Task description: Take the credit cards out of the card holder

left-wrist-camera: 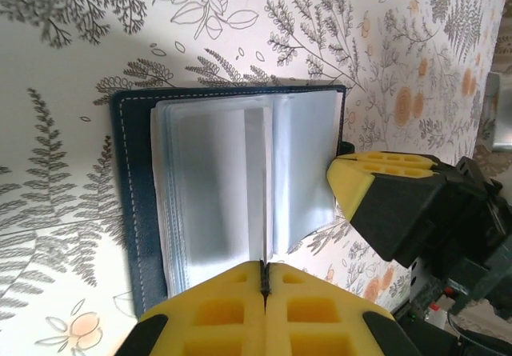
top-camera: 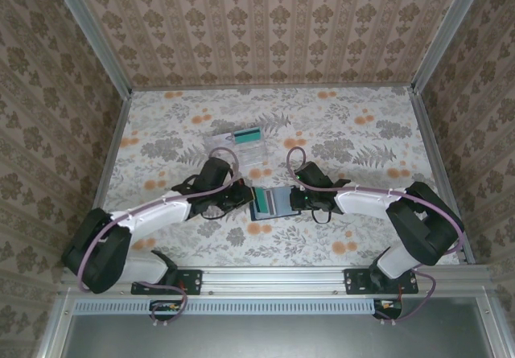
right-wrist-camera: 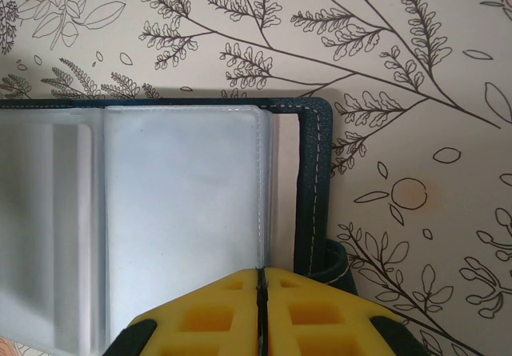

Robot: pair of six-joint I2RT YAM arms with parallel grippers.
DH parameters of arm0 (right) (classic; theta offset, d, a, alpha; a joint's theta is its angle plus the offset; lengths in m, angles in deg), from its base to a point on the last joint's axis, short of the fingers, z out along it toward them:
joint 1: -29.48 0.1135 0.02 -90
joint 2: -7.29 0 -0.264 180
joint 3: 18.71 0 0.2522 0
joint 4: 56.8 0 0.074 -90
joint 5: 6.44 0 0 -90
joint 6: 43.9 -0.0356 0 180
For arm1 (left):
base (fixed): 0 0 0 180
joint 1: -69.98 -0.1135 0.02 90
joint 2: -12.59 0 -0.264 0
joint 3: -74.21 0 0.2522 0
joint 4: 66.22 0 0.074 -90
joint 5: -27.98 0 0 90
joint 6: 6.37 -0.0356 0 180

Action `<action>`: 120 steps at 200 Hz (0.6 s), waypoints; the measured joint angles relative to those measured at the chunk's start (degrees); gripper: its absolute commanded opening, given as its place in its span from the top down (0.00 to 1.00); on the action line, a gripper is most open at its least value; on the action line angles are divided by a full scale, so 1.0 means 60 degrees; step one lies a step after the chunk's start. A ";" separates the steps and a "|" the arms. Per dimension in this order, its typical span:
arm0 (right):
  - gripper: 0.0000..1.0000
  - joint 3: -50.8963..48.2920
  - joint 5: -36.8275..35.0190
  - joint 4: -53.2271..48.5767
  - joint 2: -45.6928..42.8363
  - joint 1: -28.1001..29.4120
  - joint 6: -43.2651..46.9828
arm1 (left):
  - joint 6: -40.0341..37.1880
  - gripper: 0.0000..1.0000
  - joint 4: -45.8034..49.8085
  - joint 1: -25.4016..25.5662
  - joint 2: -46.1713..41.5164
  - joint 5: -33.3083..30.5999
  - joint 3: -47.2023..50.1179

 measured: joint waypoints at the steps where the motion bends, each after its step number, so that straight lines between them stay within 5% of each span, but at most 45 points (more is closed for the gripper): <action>1: 0.88 0.0000 0.0000 0.0000 -0.0004 0.0000 0.0000 | -0.0044 1.00 0.0076 0.0000 -0.0033 -0.0011 -0.0025; 56: 0.80 -0.0175 -0.0087 -0.0251 -0.0667 0.0011 0.0182 | -0.2510 1.00 0.3289 -0.0007 -0.0412 -0.1217 -0.2667; 92: 0.58 -0.0481 -0.0266 -0.0157 -0.2233 0.0011 0.0514 | -0.4717 1.00 0.4838 -0.0007 -0.0295 -0.2437 -0.4554; 120: 0.27 -0.0841 -0.0543 0.0084 -0.3406 0.0011 0.0681 | -0.6626 1.00 0.5388 -0.0007 -0.0011 -0.3439 -0.5417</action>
